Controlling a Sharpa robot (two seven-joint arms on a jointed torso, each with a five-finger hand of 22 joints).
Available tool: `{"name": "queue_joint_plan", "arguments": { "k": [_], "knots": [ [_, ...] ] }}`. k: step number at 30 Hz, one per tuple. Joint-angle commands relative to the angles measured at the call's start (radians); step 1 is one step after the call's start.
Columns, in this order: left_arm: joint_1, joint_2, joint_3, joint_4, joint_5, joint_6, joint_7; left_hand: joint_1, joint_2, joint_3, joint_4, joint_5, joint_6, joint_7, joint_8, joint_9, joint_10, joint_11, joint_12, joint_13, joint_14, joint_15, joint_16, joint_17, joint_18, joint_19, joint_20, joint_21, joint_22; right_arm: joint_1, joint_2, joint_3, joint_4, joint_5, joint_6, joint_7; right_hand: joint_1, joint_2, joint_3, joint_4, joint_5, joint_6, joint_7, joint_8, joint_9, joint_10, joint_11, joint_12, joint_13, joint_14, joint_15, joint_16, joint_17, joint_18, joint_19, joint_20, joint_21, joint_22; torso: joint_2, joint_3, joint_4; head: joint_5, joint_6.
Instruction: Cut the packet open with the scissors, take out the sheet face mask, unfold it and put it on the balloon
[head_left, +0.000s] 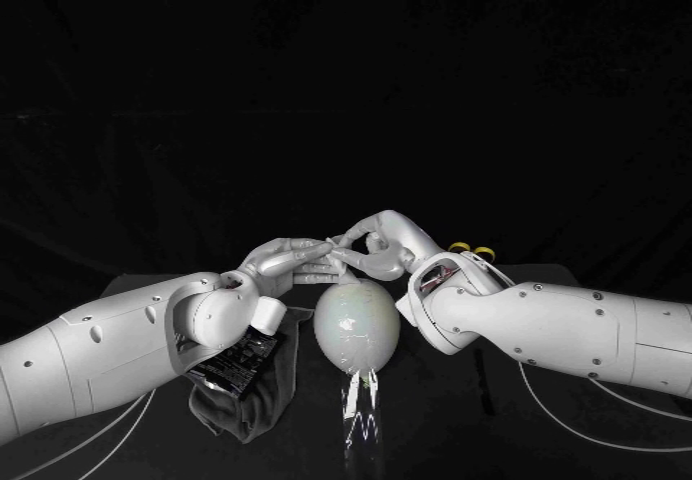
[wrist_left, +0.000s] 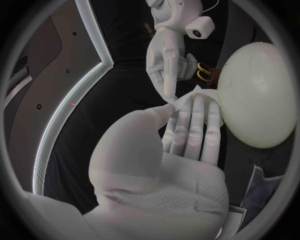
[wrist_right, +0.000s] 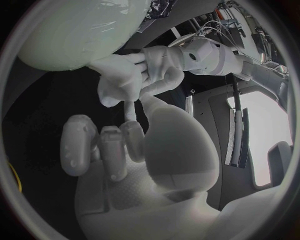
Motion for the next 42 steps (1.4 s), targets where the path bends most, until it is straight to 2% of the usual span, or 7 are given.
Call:
{"name": "queue_joint_plan", "arguments": {
  "k": [1, 4, 16, 19, 26, 35, 42],
  "knots": [
    [0.001, 0.003, 0.001, 0.003, 0.005, -0.006, 0.016, 0.007, 0.000, -0.003, -0.001, 0.003, 0.009, -0.001, 0.003, 0.010, 0.008, 0.001, 0.004, 0.001, 0.003, -0.001, 0.004, 0.001, 0.010, 0.006, -0.001, 0.004, 0.001, -0.001, 0.011, 0.001, -0.009, -0.080, 0.031, -0.078, -0.010, 0.003, -0.002, 0.005, 0.002, 0.008, -0.002, 0.007, -0.001, 0.006, -0.005, -0.003, 0.138, 0.104, -0.008, 0.004, 0.263, -0.012, 0.004, -0.005, 0.000, 0.189, 0.000, 0.0000, 0.0009, 0.000, 0.000],
    [0.001, 0.004, 0.001, 0.003, 0.004, -0.007, 0.016, 0.007, -0.001, -0.003, -0.002, 0.003, 0.009, 0.000, 0.003, 0.010, 0.009, 0.001, 0.004, 0.001, 0.002, -0.001, 0.004, 0.001, 0.010, 0.005, -0.001, 0.003, 0.001, -0.003, 0.018, 0.001, -0.016, -0.092, 0.034, -0.092, -0.018, -0.005, -0.010, 0.010, -0.001, 0.009, -0.002, 0.008, -0.002, 0.005, -0.005, -0.007, 0.136, 0.104, -0.009, 0.004, 0.263, -0.012, 0.002, -0.006, -0.004, 0.188, 0.000, 0.0002, 0.0005, 0.000, -0.001],
    [0.001, 0.002, 0.001, 0.003, 0.000, -0.004, 0.015, 0.008, -0.002, -0.004, -0.004, 0.003, 0.011, 0.000, 0.004, 0.010, 0.011, 0.001, 0.004, 0.000, 0.001, -0.001, 0.008, 0.004, 0.009, 0.003, -0.001, 0.003, 0.001, -0.008, 0.035, 0.000, -0.032, -0.122, 0.034, -0.111, -0.007, -0.008, -0.011, 0.005, -0.007, 0.009, -0.004, 0.009, -0.003, 0.003, -0.007, -0.010, 0.134, 0.104, -0.010, 0.004, 0.263, -0.011, 0.001, -0.007, -0.007, 0.187, 0.000, 0.0006, -0.0014, 0.002, -0.001],
    [0.001, 0.003, 0.001, 0.003, -0.002, -0.003, 0.014, 0.008, -0.002, -0.004, -0.004, 0.003, 0.012, 0.000, 0.004, 0.011, 0.012, 0.001, 0.004, 0.001, 0.001, -0.001, 0.009, 0.005, 0.008, 0.002, -0.001, 0.003, 0.000, -0.009, 0.036, 0.000, -0.032, -0.121, 0.020, -0.102, 0.042, 0.020, 0.016, -0.018, -0.012, 0.023, -0.014, 0.020, -0.001, 0.010, -0.016, 0.001, 0.140, 0.104, -0.017, 0.004, 0.263, -0.014, 0.009, -0.012, 0.008, 0.191, 0.000, 0.0007, -0.0012, 0.003, -0.002],
    [0.001, 0.005, 0.001, 0.002, -0.006, -0.003, 0.012, 0.008, -0.002, -0.004, -0.004, 0.003, 0.012, 0.000, 0.004, 0.011, 0.012, 0.001, 0.004, 0.001, 0.001, -0.001, 0.009, 0.005, 0.008, 0.002, -0.001, 0.003, 0.000, -0.010, 0.034, 0.000, -0.030, -0.108, -0.020, -0.073, 0.101, 0.067, 0.077, -0.052, -0.011, 0.050, -0.036, 0.044, 0.007, 0.039, -0.035, 0.052, 0.173, 0.104, -0.034, 0.004, 0.263, -0.022, 0.029, -0.026, 0.049, 0.203, 0.000, 0.0009, -0.0008, 0.002, -0.001],
    [0.001, 0.003, 0.001, 0.001, -0.007, -0.009, 0.011, 0.009, -0.003, -0.004, -0.005, 0.003, 0.013, 0.000, 0.005, 0.011, 0.014, 0.000, 0.005, 0.001, 0.001, -0.002, 0.013, 0.007, 0.008, 0.001, -0.001, 0.003, 0.000, -0.011, 0.028, 0.000, -0.022, -0.088, -0.031, -0.042, 0.110, 0.084, 0.150, -0.079, -0.007, 0.044, -0.040, 0.066, 0.017, 0.048, -0.040, 0.064, 0.182, 0.104, -0.040, 0.004, 0.263, -0.026, 0.037, -0.035, 0.065, 0.207, 0.000, 0.0004, -0.0008, 0.003, -0.001],
    [0.001, 0.003, 0.001, 0.001, -0.007, -0.011, 0.011, 0.009, -0.003, -0.004, -0.005, 0.003, 0.013, 0.000, 0.005, 0.011, 0.014, 0.000, 0.005, 0.001, 0.001, -0.002, 0.013, 0.007, 0.008, 0.001, -0.001, 0.003, 0.000, -0.011, 0.023, 0.000, -0.022, -0.081, -0.016, -0.034, 0.086, 0.081, 0.229, -0.107, -0.009, 0.032, -0.036, 0.090, 0.030, 0.051, -0.038, 0.065, 0.184, 0.104, -0.038, 0.004, 0.263, -0.027, 0.037, -0.035, 0.067, 0.207, 0.000, 0.0004, -0.0006, 0.003, -0.001]
  ]
}}
